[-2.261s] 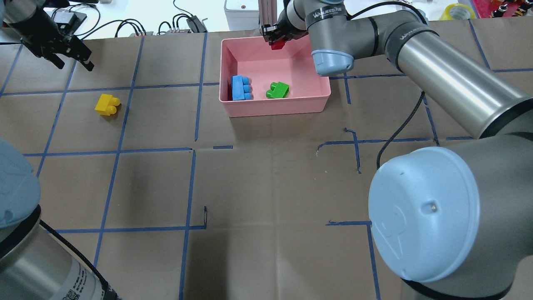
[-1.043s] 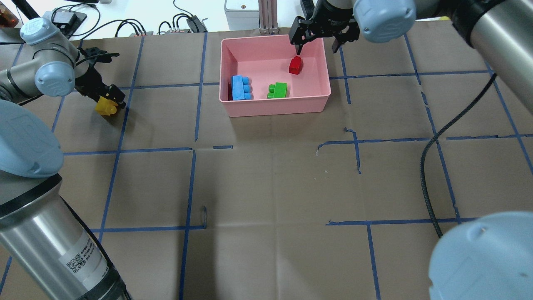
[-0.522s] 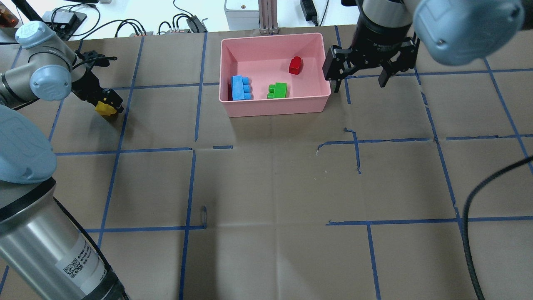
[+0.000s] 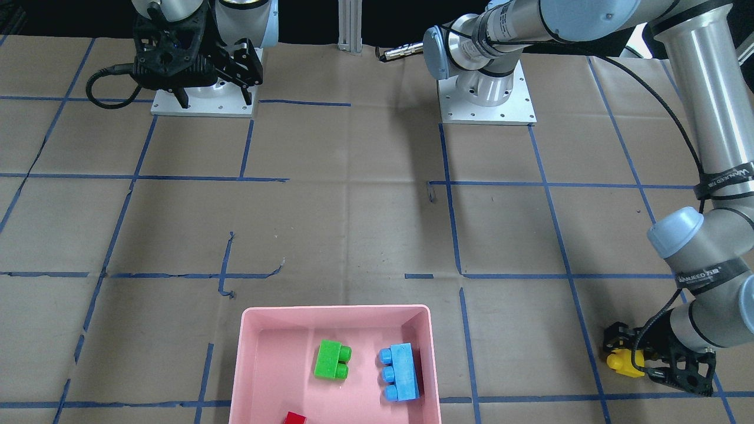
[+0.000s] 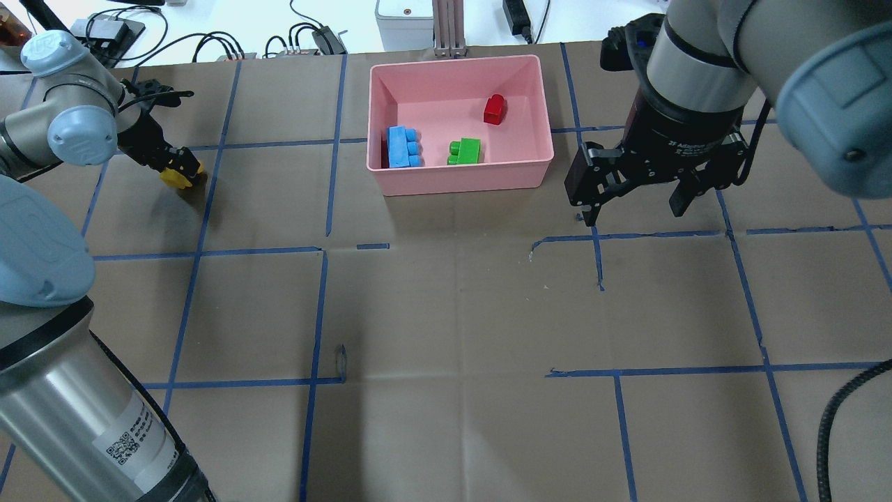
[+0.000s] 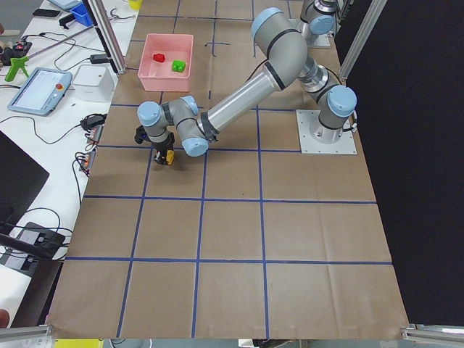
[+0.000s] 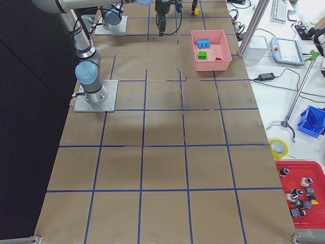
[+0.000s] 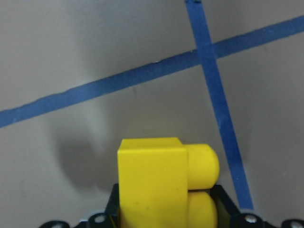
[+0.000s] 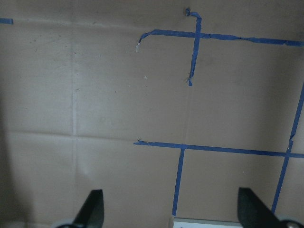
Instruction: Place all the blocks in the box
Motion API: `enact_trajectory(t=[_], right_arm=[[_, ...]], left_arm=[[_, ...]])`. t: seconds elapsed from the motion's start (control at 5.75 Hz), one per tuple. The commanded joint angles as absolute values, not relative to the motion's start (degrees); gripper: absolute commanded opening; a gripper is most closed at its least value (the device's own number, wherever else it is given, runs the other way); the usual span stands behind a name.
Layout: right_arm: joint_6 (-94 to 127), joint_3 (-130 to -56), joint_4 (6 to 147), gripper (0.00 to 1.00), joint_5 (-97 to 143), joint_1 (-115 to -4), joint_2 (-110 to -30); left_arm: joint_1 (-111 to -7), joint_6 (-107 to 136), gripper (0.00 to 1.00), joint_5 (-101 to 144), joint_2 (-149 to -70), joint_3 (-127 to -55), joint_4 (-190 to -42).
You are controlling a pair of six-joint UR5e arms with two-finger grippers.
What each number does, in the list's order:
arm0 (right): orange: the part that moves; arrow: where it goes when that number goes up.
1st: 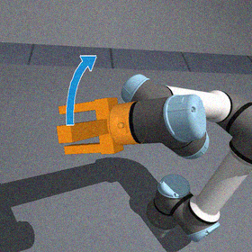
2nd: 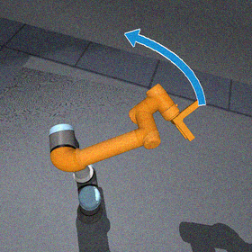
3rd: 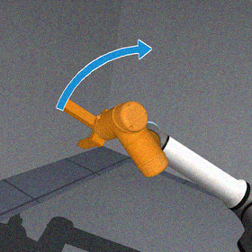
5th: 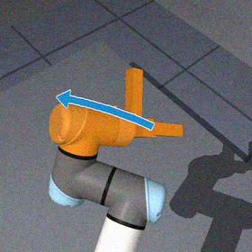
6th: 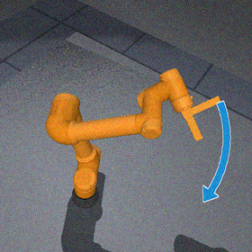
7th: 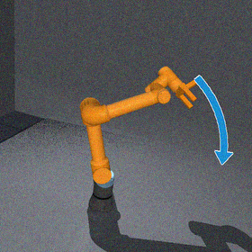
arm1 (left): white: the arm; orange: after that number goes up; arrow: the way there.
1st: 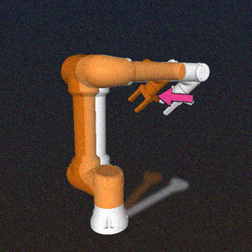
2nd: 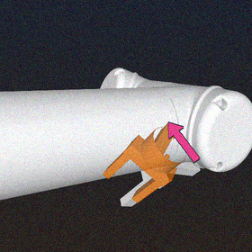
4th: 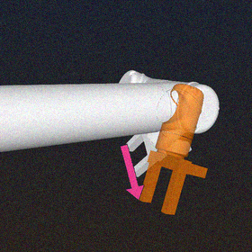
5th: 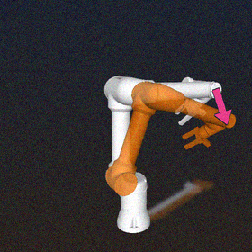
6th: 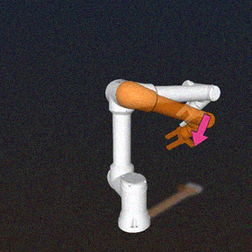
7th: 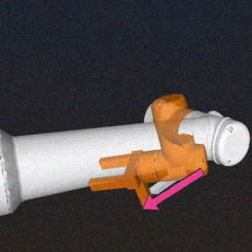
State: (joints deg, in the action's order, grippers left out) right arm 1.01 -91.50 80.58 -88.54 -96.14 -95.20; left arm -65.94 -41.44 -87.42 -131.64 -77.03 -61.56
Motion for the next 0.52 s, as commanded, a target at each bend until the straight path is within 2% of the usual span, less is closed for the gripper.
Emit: enact_trajectory(t=[0.0,0.35], right_arm=[[1.2,-91.9,80.5,1.00,-88.3,-95.9,-94.8],[1.1,-92.6,80.4,1.00,-89.1,-96.0,-95.1]], left_arm=[[-66.3,-41.6,0.14,-87.8,-126.7,-71.9,-66.3],[-67.8,-39.4,0.14,-88.3,-119.6,-64.0,-84.7]])
